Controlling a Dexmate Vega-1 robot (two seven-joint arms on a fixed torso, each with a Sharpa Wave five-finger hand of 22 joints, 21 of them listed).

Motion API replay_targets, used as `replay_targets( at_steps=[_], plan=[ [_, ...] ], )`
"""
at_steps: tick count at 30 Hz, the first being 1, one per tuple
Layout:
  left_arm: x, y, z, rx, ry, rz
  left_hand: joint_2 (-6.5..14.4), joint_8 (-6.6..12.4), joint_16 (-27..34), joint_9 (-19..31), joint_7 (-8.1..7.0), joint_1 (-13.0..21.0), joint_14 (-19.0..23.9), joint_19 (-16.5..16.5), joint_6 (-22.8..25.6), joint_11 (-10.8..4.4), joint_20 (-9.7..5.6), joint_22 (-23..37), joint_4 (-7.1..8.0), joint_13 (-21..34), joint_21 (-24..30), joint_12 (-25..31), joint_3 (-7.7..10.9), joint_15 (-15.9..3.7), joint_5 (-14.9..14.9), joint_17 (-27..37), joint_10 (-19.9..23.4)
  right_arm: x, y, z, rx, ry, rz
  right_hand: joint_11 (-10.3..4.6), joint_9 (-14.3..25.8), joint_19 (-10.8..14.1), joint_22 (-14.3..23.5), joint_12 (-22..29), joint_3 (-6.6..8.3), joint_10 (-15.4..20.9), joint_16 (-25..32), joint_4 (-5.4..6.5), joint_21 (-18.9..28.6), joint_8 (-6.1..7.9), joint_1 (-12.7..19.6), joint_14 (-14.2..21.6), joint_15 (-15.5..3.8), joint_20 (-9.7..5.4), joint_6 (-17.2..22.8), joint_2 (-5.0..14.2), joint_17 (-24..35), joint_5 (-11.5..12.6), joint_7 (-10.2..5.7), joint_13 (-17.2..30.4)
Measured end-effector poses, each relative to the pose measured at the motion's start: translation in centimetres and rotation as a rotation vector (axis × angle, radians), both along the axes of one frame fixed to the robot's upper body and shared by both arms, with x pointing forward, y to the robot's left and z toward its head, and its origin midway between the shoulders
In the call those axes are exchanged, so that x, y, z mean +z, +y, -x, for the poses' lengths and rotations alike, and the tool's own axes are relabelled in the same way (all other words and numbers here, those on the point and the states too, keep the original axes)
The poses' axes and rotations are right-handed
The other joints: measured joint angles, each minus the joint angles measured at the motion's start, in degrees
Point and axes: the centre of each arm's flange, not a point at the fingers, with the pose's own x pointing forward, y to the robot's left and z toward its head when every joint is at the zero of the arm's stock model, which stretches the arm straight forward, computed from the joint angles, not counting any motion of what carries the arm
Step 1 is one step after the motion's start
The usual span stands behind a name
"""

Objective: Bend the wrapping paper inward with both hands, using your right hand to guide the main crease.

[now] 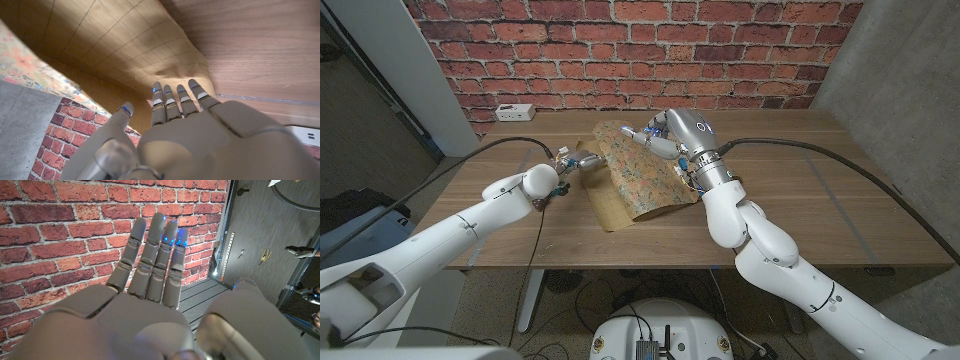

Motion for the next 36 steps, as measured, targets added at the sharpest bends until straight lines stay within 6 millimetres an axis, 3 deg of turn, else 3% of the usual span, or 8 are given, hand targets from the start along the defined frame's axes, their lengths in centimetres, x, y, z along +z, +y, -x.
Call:
replay_targets(
  at_steps=[7,13,17,22,27,29,33,36],
  plan=[
    [0.0,0.2,1.0,-0.005,-0.017,-0.001,0.4,0.68,0.3,0.0,0.73,0.5,2.5,1.1,2.3,1.19,1.84,0.0,-1.18,0.0,-0.6,0.6,1.15,1.36,-0.1,0.0,3.1,0.0,-0.1,0.3,0.035,-0.001,-0.01,0.3,-0.5,-0.5,0.0,-0.7,0.77,-0.3,-0.8,-0.27,-0.6,0.0,1.3,-0.7,-0.1,0.08,-0.6,1.9,-1.3,0.3,-0.62,-0.9],
    [-0.2,0.5,2.4,0.003,-0.066,0.011,0.6,2.28,2.6,0.6,3.49,3.3,13.7,4.7,11.5,3.85,5.76,0.5,-4.53,0.6,-1.0,3.0,3.09,3.29,-1.2,0.5,12.9,0.0,-0.4,0.4,0.041,-0.006,-0.023,0.19,-0.5,-0.5,0.0,-1.0,1.41,-0.4,-0.8,-0.53,-0.8,0.0,2.3,-0.7,-0.1,0.08,-0.8,2.87,-1.8,0.7,-0.41,-1.2],
    [-0.3,1.1,3.7,0.031,-0.15,0.033,1.4,4.19,5.1,1.1,4.96,4.1,21.2,7.5,18.3,4.94,5.83,1.0,-4.7,1.6,-0.5,5.1,3.25,3.26,-1.2,1.9,19.7,0.1,-0.4,0.4,0.044,-0.006,-0.034,0.19,-0.8,-0.5,0.0,-1.0,1.87,-0.4,-0.8,-0.98,-1.0,0.0,3.0,-0.7,-0.1,0.08,-0.8,3.63,-1.8,0.7,-0.41,-1.2],
    [-0.9,1.5,4.9,0.047,-0.219,0.052,3.2,11.94,18.1,6.2,5.87,12.0,32.0,13.1,29.1,5.08,5.07,2.5,-11.18,7.4,2.7,11.2,2.01,2.34,-0.8,11.7,33.0,0.0,-0.3,0.2,0.046,-0.005,-0.042,0.19,-0.8,-0.5,0.0,-1.0,3.14,-0.4,-0.8,-1.84,-1.0,0.0,4.8,-0.7,-0.1,0.08,-0.8,5.38,-2.0,0.7,-0.41,-1.2],
    [-2.5,1.7,5.5,0.048,-0.198,0.064,2.4,18.14,32.5,14.2,3.81,21.6,31.6,15.7,29.4,3.94,4.62,4.8,-14.85,17.5,6.4,17.0,-1.33,0.92,-0.4,25.7,36.2,0.1,-0.4,0.3,0.044,-0.014,-0.047,0.19,-1.1,-0.3,0.0,-1.0,4.09,-0.4,-0.8,-2.79,-1.0,0.0,6.0,-0.7,-0.09,-0.14,-0.6,6.64,-1.9,0.7,-0.19,-1.2],
    [-1.1,2.0,6.6,0.081,-0.356,0.078,2.0,16.43,33.1,15.3,2.46,23.8,27.9,14.0,22.5,3.14,4.89,5.5,-14.57,20.4,7.1,16.9,-2.54,0.16,0.0,26.6,31.0,-0.1,0.1,0.1,0.05,-0.008,-0.052,0.19,-1.1,-0.3,0.0,-1.0,4.47,-0.4,-0.8,-3.17,-1.0,0.0,6.6,-0.7,-0.09,-0.14,-0.6,7.19,-2.0,0.7,-0.2,-1.2],
    [-1.2,2.1,7.3,0.102,-0.385,0.053,0.9,5.43,24.1,10.8,-2.55,25.5,17.7,8.3,4.6,0.84,5.92,5.7,-14.31,19.5,7.1,10.9,-2.07,-1.19,0.0,19.4,16.8,-0.2,0.2,0.1,0.051,-0.011,-0.061,0.18,-1.1,-0.1,0.0,-1.0,4.86,-0.4,-0.8,-3.56,-1.0,0.24,7.0,-0.7,-0.09,-0.35,-0.6,7.52,-2.1,0.5,-0.2,-1.2],
    [-1.1,2.0,7.6,0.126,-0.396,0.013,-1.6,1.17,15.9,7.3,-5.03,28.0,10.9,5.0,-3.0,-0.66,5.85,4.9,-14.96,16.8,7.1,6.5,-1.31,-1.13,-0.1,13.2,9.3,-0.4,0.3,0.1,0.051,-0.01,-0.067,0.18,-1.1,0.0,0.0,-1.0,5.1,-0.4,-0.8,-3.79,-1.0,0.24,7.6,-0.7,-0.09,-0.44,-0.6,7.52,-2.1,0.3,-0.2,-1.2]
  ],
)
